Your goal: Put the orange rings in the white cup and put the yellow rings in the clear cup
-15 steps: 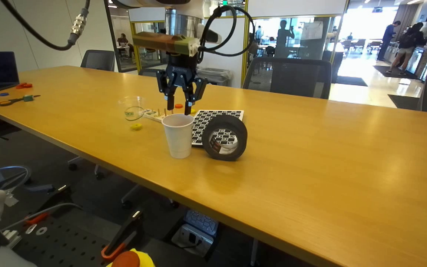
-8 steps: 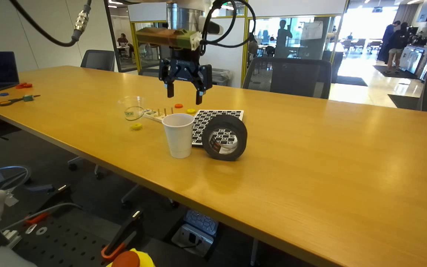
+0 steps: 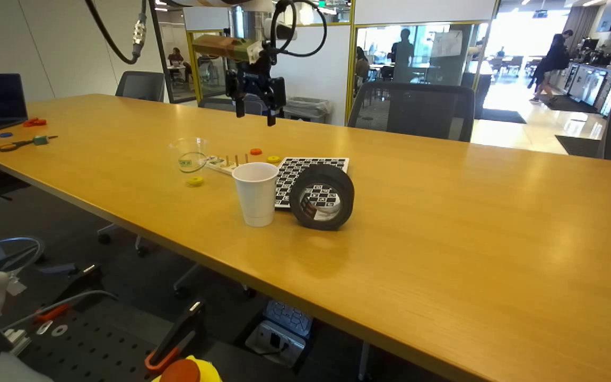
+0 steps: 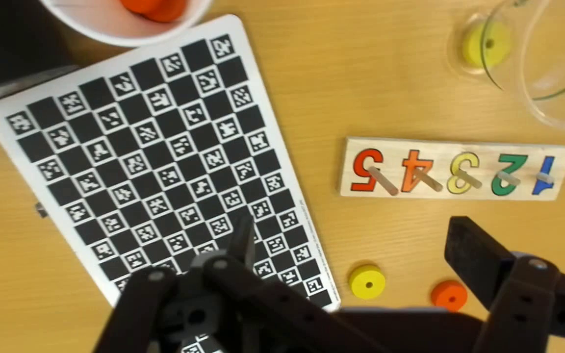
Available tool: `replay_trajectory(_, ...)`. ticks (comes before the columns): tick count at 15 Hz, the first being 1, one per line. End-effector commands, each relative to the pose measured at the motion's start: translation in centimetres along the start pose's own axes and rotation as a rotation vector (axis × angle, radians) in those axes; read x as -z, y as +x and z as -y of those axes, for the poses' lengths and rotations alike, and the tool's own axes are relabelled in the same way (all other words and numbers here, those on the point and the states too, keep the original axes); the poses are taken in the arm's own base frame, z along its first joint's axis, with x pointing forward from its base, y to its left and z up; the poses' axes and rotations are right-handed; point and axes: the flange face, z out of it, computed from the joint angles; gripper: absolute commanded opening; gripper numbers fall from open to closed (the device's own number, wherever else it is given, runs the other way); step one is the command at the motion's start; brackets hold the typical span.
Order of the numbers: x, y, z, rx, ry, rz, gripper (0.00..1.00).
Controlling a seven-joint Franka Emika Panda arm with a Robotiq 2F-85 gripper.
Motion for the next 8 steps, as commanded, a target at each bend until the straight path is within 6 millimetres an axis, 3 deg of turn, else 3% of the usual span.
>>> replay_trajectory(1, -1.6, 4.3, 2.9, -0.154, 0.061, 0.0, 1.0)
replay_trajectory(8, -5.2, 10.8, 4.6, -0.526, 0.071, 0.003, 1.0)
